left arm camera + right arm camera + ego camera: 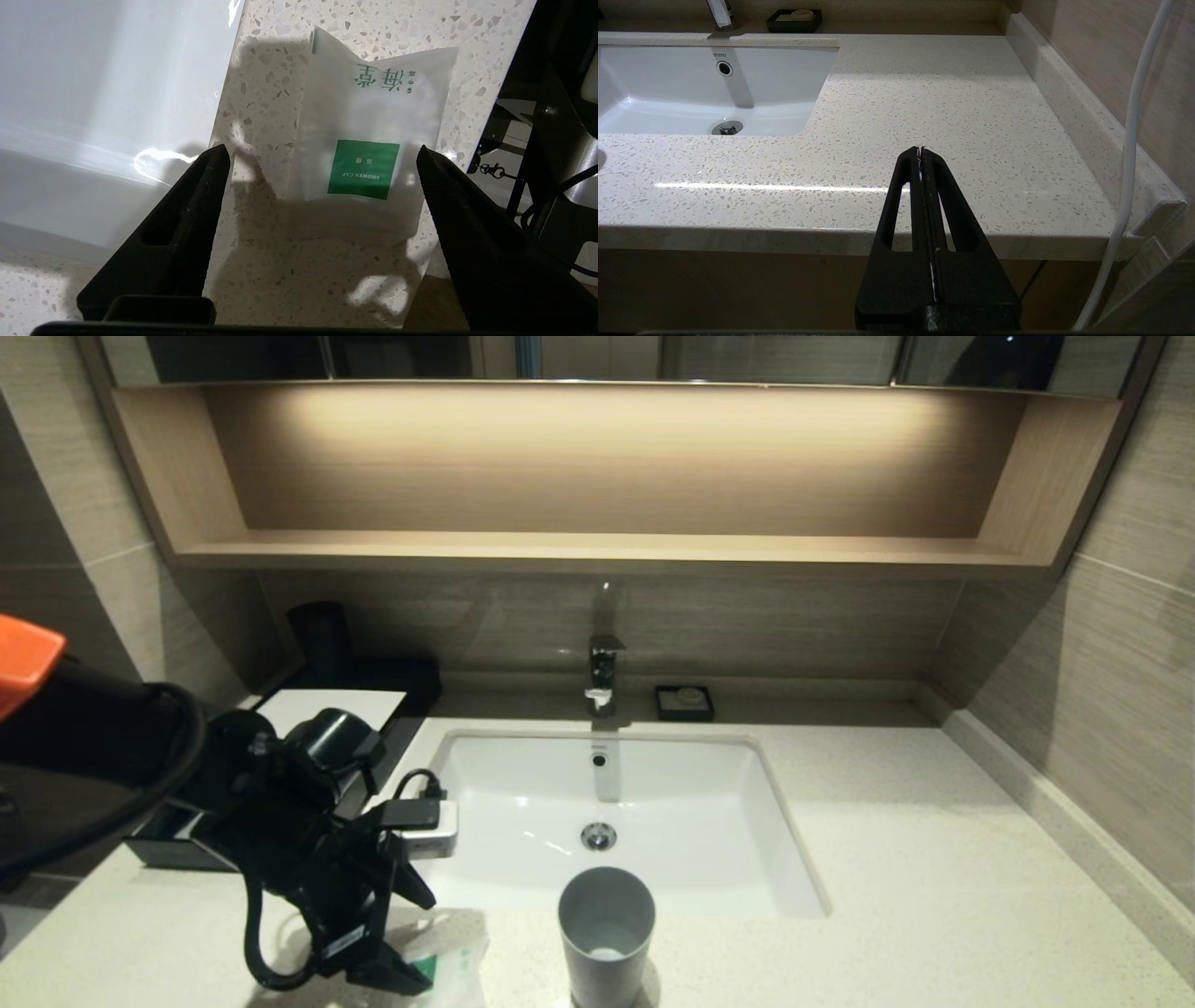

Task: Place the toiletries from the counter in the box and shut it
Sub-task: Pick up the bathroom toiletry

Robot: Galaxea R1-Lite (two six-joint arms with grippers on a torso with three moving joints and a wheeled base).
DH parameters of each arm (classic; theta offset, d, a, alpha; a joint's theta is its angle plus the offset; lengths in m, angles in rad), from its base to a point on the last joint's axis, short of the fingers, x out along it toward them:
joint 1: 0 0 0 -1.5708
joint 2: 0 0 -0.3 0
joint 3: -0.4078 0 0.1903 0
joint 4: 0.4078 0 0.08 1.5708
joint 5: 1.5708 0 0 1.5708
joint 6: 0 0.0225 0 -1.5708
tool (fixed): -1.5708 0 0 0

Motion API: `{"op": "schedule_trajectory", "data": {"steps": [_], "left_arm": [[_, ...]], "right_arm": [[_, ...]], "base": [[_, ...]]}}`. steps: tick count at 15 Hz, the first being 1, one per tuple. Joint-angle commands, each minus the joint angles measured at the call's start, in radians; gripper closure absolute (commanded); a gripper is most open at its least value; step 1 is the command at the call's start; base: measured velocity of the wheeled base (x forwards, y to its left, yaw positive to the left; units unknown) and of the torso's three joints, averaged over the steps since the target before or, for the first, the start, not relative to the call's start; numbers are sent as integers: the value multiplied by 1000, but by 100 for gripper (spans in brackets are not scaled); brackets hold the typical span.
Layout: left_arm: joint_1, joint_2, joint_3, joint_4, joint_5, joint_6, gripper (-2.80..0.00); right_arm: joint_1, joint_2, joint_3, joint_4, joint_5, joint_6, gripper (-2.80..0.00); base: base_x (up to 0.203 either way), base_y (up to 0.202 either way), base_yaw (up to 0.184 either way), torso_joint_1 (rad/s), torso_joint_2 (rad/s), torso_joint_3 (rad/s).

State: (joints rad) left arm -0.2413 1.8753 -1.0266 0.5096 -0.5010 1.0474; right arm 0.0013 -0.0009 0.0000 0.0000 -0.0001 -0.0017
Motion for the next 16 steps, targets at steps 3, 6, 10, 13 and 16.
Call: {"op": "schedule_trajectory", "data": {"steps": [3, 6, 10, 13, 16], "left_arm": [[2, 11, -8, 2, 9, 31, -280], [2, 15, -15, 1, 10, 49, -280], [2, 16, -30, 4, 49, 96, -280], [2, 31, -32, 3, 59, 126, -280], [2, 31, -45, 5, 59, 127, -280]], "right_arm": [[0, 1, 2, 0, 0, -1, 0], [0, 1, 2, -1, 0, 0, 0], [0, -1, 2, 0, 0, -1, 0], [0, 1, 2, 0, 0, 0, 0], [0, 1, 2, 0, 0, -1, 0]], "base": [[0, 0, 0, 0, 0, 0], [0, 0, 0, 0, 0, 0], [0, 0, 0, 0, 0, 0], [0, 0, 0, 0, 0, 0], [0, 0, 0, 0, 0, 0]]}}
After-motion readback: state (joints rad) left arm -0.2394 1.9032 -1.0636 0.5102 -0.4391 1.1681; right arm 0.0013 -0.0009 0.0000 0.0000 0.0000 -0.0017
